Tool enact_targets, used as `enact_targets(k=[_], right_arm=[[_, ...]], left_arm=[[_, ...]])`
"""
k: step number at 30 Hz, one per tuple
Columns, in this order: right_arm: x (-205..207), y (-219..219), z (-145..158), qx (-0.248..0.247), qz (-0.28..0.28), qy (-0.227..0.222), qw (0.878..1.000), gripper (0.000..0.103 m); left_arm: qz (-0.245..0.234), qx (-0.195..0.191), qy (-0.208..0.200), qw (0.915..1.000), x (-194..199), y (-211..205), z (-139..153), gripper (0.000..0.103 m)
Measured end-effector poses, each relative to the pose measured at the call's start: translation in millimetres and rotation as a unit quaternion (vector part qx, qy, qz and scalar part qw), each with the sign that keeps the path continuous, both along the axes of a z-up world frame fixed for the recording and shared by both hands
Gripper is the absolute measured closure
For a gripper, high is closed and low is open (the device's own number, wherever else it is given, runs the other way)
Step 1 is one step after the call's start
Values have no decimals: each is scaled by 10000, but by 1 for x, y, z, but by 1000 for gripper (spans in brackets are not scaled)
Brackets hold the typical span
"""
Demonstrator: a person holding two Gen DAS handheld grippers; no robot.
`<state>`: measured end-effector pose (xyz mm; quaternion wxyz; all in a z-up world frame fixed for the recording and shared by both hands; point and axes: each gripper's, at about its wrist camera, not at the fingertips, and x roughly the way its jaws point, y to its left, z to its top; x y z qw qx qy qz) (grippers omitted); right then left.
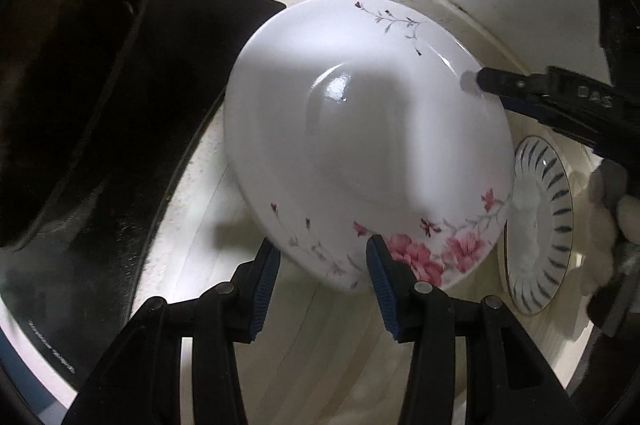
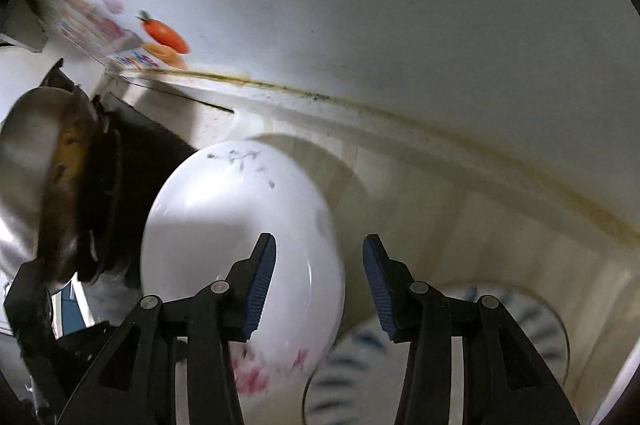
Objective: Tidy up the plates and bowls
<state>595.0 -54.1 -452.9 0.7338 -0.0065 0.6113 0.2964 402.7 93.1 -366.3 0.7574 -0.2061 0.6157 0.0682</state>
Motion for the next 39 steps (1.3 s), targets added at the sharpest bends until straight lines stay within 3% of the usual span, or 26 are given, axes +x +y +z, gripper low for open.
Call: enact_targets(k=[3, 5, 15, 17, 28, 39], right_arm=[[10, 5, -15, -23, 67, 63, 10000, 66], [14, 10, -23, -7, 136, 120, 9998, 80], [6, 7, -29, 194, 223, 21, 9996, 86], [2, 1, -23, 217, 231, -3, 9995, 88], [-33, -27, 17, 363, 98, -95, 9992, 88], [-112, -100, 83, 606, -426, -388, 9965, 89]], left_arm=[[130, -40, -15, 9999, 1, 1, -3, 61], [191, 4, -8, 9998, 3, 3, -5, 65], [87, 420, -237, 9988, -5, -8, 10, 66], [64, 398, -282, 9988, -2, -25, 13, 66], [-99, 311, -593, 9977, -35, -38, 60, 66], [-702, 341, -1178, 9900, -76, -53, 110, 66]])
